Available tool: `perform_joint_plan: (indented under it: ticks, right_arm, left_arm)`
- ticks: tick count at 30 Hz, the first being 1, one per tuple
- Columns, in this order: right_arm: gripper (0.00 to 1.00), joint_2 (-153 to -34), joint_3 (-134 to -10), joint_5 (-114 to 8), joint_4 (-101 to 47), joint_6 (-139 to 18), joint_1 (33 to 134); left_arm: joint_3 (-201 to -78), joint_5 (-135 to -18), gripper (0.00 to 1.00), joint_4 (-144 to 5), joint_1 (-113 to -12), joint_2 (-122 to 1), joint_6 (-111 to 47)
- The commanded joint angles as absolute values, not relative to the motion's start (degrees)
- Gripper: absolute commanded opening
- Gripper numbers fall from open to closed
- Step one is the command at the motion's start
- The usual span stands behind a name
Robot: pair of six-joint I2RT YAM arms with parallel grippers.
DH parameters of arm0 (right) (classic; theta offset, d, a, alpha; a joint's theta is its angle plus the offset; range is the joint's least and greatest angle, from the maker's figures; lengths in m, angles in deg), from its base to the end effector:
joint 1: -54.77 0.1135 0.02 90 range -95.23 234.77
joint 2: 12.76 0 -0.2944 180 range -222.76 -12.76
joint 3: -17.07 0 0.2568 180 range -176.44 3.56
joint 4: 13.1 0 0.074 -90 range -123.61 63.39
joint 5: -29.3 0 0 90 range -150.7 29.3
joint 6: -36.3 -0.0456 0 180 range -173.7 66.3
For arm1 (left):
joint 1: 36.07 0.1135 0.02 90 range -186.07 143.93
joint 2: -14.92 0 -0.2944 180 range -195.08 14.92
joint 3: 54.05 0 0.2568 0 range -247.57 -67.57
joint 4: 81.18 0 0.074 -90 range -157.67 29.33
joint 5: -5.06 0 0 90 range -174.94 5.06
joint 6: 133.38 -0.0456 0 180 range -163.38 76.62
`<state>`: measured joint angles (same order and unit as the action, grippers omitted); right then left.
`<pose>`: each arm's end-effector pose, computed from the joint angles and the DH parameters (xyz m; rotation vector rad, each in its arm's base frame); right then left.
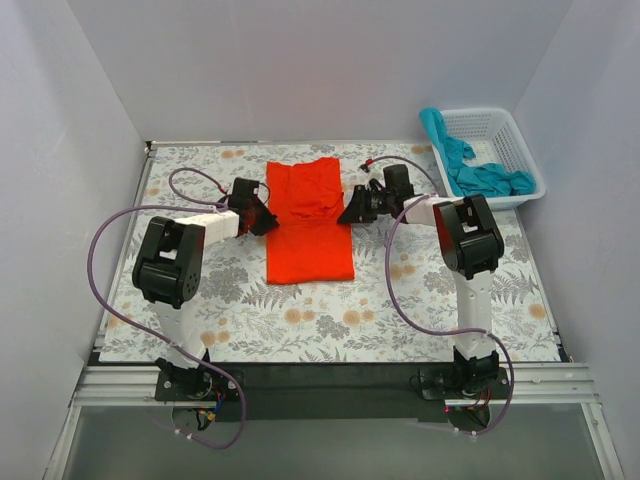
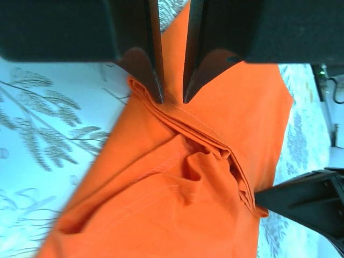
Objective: Fold and stack the t-shirts
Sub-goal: Fold the tshirt
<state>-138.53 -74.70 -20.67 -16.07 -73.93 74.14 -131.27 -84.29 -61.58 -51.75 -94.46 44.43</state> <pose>0.4544 0.1909 0.1433 -0.3906 2.2450 1.1473 0.3938 -0.1111 0.1606 -1.5518 2.1396 -0.7288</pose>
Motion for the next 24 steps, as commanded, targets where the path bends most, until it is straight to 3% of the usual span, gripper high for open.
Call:
perform_joint_plan:
  ticks: [1, 5, 10, 13, 16, 21, 24]
  right_arm:
    - [0.27, -140.7, -75.7, -17.8, -12.4, -76.9, 71.3]
    - [0.27, -135.8, -73.5, -16.0, -11.5, -78.0, 71.3]
    - [0.28, -123.5, -64.2, -18.2, -10.4, -78.4, 72.7]
    - [0.29, -118.2, -56.7, -17.0, -7.2, -80.3, 74.8]
    - [0.29, -114.5, -50.3, -16.2, -3.8, -82.0, 77.2]
    - [0.29, -114.1, -42.2, -15.9, 1.9, -84.8, 79.7]
    - [0.28, -115.8, -37.8, -16.8, 4.8, -85.0, 79.6]
  left_arm:
    - [-129.4, -86.8, 0.08, -60.1, -50.6, -95.6, 45.7]
    - [-128.7, -85.5, 0.12, -59.1, -50.6, -91.0, 45.1]
    - [-128.7, -83.1, 0.45, -56.3, -50.7, -82.3, 42.3]
    - [-125.9, -81.9, 0.51, -52.2, -51.2, -75.0, 41.8]
    - [-119.5, -79.5, 0.51, -51.5, -52.2, -67.5, 41.9]
    - [-109.2, -74.0, 0.30, -51.9, -53.4, -63.4, 43.8]
    - [-103.7, -73.2, 0.24, -53.4, -53.5, -63.0, 45.3]
